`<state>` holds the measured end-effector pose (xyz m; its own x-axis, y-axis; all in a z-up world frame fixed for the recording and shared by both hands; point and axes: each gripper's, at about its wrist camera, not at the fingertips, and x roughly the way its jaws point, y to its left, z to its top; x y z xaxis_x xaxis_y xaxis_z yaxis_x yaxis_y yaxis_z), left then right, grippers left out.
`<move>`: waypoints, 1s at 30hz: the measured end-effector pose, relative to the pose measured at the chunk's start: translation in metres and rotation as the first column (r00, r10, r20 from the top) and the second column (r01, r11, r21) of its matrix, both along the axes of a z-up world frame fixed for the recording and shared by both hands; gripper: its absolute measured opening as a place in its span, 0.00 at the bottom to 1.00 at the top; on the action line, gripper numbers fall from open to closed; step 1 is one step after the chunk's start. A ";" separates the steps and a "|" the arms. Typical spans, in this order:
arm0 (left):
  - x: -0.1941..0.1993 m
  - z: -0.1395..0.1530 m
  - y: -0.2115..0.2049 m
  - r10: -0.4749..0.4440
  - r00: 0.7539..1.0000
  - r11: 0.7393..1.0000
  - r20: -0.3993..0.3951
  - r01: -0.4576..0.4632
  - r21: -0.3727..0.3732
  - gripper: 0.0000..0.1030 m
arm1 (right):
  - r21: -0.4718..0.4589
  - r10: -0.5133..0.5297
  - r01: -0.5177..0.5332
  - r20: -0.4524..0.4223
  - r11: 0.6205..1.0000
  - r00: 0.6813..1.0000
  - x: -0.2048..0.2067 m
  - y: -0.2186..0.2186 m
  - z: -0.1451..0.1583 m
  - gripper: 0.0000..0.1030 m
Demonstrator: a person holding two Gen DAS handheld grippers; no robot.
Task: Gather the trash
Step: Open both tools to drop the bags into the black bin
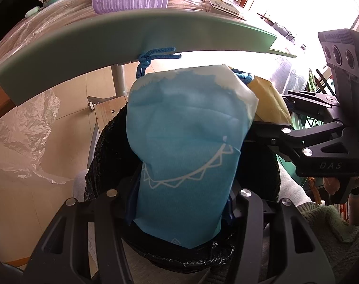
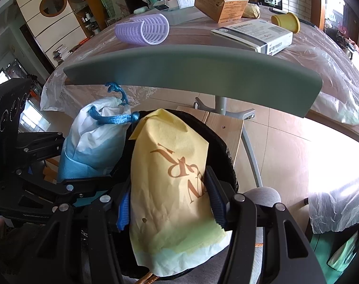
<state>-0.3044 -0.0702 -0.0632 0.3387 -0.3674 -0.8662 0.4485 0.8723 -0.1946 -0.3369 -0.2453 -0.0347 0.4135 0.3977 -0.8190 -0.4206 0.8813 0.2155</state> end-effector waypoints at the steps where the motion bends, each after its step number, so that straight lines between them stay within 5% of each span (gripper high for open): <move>1: 0.000 -0.001 0.000 0.000 1.000 1.000 0.000 0.000 0.000 0.53 | 0.000 0.000 0.000 0.000 1.000 1.000 0.000 0.000 0.000 0.53; 28: 0.002 -0.006 -0.001 -0.006 1.000 1.000 -0.008 0.006 0.014 0.53 | -0.004 0.002 -0.003 -0.010 1.000 1.000 0.001 0.002 -0.001 0.53; 30: 0.002 -0.005 0.000 -0.008 1.000 1.000 -0.006 0.008 0.005 0.58 | 0.001 0.000 0.000 -0.011 1.000 1.000 0.001 0.002 -0.001 0.65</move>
